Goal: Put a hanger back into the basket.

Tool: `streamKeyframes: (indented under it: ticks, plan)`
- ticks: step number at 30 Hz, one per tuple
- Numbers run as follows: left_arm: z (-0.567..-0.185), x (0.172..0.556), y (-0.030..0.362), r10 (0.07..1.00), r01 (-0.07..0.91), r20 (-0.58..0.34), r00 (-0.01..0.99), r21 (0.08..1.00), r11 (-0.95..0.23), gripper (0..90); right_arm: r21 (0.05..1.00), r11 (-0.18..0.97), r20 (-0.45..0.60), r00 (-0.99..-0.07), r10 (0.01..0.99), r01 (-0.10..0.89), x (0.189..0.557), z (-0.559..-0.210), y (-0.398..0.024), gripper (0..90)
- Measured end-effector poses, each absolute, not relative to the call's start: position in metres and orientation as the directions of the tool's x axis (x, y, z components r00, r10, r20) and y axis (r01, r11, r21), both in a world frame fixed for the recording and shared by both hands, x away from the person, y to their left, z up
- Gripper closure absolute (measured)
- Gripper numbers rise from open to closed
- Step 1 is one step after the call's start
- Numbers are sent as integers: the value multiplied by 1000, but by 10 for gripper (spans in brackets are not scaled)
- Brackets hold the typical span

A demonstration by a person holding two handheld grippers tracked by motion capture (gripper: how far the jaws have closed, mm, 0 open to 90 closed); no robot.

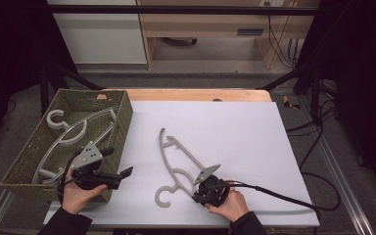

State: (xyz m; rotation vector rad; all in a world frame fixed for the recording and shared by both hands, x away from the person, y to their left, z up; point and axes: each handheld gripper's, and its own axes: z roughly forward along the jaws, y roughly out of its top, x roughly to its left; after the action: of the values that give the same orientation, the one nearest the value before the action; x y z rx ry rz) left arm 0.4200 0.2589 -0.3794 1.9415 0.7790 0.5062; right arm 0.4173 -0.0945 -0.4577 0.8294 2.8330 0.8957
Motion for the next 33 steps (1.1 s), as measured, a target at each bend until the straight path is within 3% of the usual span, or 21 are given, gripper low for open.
streamKeyframes:
  ticks: [3, 11, 19, 23, 29, 33]
  plan:
    - [-379, 420, 259, 702, 308, 28, 711, 886, -347, 64, 568, 661, 112, -842, 528, 490, 422, -460, -99, 795]
    - [-378, 418, 259, 700, 303, 29, 713, 888, -345, 64, 600, 624, 90, -817, 569, 501, 412, -458, -125, 605]
    - [-378, 418, 257, 697, 302, 30, 716, 887, -349, 65, 570, 656, 80, -828, 555, 494, 402, -465, -136, 651]
    - [-379, 418, 256, 696, 304, 30, 717, 886, -351, 65, 561, 652, 117, -828, 548, 510, 404, -464, -135, 804]
    - [-379, 418, 254, 692, 302, 35, 721, 883, -359, 65, 592, 625, 92, -813, 574, 508, 415, -466, -135, 792]
    - [-379, 417, 255, 693, 300, 33, 721, 885, -355, 65, 576, 628, 98, -807, 583, 524, 413, -465, -141, 714]
